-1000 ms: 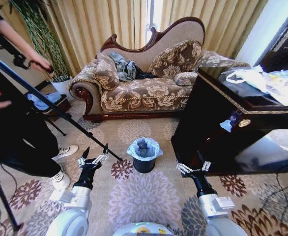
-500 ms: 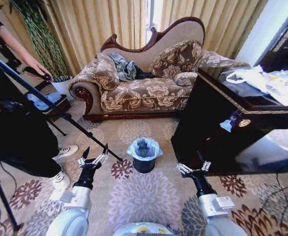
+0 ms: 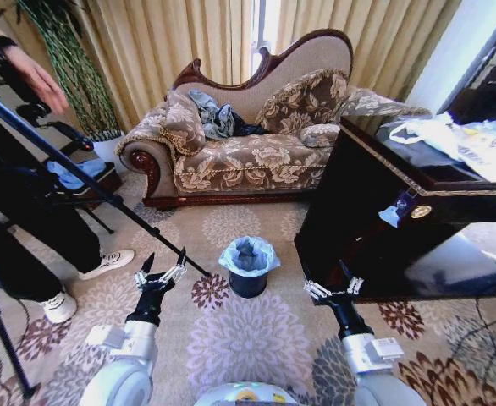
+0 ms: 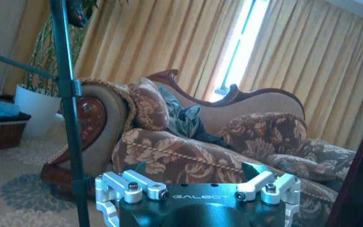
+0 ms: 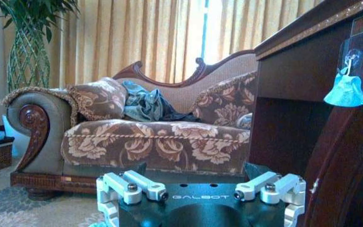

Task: Place a garbage bag over the trash bin.

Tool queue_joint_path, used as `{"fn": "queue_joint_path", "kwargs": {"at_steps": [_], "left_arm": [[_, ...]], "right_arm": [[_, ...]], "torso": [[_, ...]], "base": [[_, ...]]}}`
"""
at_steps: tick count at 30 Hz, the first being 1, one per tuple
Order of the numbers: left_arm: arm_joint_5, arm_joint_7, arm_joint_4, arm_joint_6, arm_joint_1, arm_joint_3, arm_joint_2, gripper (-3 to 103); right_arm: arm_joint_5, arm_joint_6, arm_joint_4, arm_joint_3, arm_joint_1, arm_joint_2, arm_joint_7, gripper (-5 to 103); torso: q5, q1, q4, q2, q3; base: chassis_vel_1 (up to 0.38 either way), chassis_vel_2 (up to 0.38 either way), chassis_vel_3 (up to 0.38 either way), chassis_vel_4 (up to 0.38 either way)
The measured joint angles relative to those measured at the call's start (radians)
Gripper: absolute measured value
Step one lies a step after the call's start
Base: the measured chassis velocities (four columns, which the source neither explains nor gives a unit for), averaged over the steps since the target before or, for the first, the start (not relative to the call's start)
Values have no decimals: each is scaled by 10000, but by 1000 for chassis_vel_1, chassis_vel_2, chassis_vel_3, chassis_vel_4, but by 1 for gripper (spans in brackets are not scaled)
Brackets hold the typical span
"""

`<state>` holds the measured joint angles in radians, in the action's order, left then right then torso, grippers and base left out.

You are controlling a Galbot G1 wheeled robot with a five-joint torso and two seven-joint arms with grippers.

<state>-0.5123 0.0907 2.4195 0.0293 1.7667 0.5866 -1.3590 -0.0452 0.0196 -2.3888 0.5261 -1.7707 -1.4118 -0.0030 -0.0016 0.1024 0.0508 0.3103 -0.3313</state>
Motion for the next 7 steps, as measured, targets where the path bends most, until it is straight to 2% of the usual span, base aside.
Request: {"fn": "queue_joint_path", "kwargs": {"at_steps": [7], "left_arm": [[0, 0, -1, 0, 0, 0, 0, 100]], "right_arm": [[0, 1, 0, 0, 0, 0, 0, 100]], "torso": [[0, 0, 0, 0, 0]], "base": [[0, 0, 0, 0]]}}
